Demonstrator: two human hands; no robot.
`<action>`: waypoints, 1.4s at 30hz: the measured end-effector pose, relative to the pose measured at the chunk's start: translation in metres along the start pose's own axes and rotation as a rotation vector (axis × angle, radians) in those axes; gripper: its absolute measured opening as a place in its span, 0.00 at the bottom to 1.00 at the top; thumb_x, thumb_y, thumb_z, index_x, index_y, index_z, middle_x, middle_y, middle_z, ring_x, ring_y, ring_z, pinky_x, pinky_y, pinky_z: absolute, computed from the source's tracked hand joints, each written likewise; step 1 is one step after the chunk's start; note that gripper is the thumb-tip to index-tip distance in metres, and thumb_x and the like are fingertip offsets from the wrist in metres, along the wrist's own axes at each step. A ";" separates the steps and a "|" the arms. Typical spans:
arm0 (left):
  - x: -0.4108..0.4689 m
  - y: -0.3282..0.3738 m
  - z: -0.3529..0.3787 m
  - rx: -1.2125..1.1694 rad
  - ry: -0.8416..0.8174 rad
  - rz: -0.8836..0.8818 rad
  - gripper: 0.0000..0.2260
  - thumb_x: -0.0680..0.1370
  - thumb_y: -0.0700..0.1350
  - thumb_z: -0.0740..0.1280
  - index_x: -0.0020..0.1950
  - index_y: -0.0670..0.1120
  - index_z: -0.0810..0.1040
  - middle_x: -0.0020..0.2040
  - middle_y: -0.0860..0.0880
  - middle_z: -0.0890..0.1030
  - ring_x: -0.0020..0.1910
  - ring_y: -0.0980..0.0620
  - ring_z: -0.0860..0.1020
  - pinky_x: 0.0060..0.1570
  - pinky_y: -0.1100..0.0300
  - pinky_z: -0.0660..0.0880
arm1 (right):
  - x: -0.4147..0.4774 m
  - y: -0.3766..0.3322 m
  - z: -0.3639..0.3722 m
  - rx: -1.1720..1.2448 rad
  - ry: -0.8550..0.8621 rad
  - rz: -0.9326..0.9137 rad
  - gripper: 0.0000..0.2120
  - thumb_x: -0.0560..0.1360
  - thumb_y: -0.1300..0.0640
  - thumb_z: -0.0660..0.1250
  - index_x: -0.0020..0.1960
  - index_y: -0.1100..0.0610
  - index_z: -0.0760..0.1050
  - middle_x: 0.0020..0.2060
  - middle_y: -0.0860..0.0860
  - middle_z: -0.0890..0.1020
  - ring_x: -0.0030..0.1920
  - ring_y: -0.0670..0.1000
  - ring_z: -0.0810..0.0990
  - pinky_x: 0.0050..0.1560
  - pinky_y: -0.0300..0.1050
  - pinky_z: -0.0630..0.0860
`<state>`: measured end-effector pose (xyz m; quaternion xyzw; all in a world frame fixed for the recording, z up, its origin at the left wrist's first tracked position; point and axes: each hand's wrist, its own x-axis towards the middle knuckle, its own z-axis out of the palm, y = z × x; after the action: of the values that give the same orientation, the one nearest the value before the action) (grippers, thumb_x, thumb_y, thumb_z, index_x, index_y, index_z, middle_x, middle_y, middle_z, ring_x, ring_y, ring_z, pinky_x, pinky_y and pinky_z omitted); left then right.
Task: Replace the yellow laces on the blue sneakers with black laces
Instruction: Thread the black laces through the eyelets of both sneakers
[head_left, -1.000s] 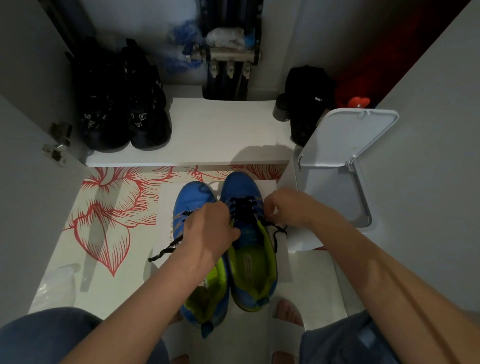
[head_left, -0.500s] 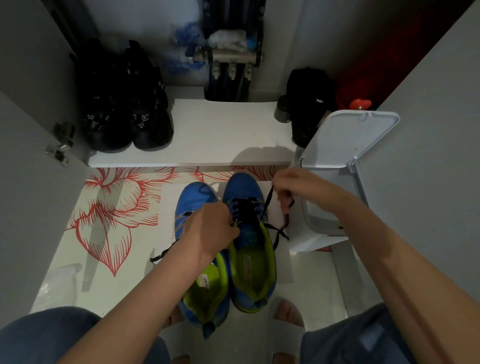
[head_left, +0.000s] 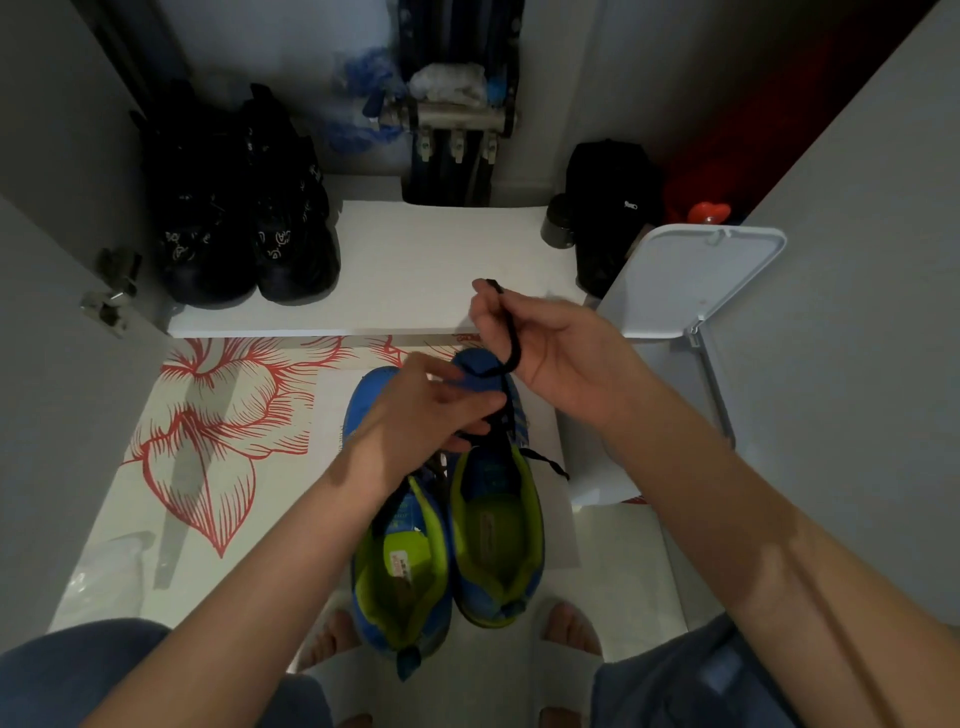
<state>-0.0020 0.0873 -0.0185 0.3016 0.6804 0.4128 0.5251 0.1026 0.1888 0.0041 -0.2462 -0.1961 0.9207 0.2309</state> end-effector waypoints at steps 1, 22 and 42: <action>0.000 0.000 -0.001 0.048 0.037 0.048 0.19 0.72 0.45 0.72 0.59 0.46 0.69 0.54 0.47 0.79 0.46 0.51 0.81 0.39 0.63 0.80 | 0.000 0.001 0.002 0.026 -0.001 -0.002 0.11 0.80 0.67 0.52 0.52 0.69 0.72 0.37 0.58 0.82 0.38 0.51 0.84 0.38 0.40 0.81; 0.001 0.000 -0.021 0.481 0.070 0.206 0.02 0.78 0.44 0.66 0.49 0.50 0.76 0.34 0.54 0.84 0.21 0.58 0.76 0.26 0.73 0.68 | -0.001 -0.009 -0.041 -1.758 0.555 0.109 0.15 0.78 0.58 0.58 0.63 0.61 0.67 0.57 0.62 0.73 0.61 0.60 0.71 0.57 0.49 0.74; 0.010 -0.018 -0.015 0.673 0.049 -0.017 0.16 0.76 0.58 0.65 0.45 0.44 0.77 0.36 0.47 0.82 0.34 0.52 0.80 0.37 0.57 0.76 | -0.005 0.015 -0.051 -1.665 0.098 -0.006 0.02 0.70 0.60 0.74 0.42 0.56 0.83 0.33 0.40 0.79 0.31 0.35 0.76 0.36 0.26 0.70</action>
<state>-0.0187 0.0836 -0.0377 0.4423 0.7934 0.1675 0.3832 0.1287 0.1866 -0.0419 -0.3755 -0.8030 0.4625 -0.0157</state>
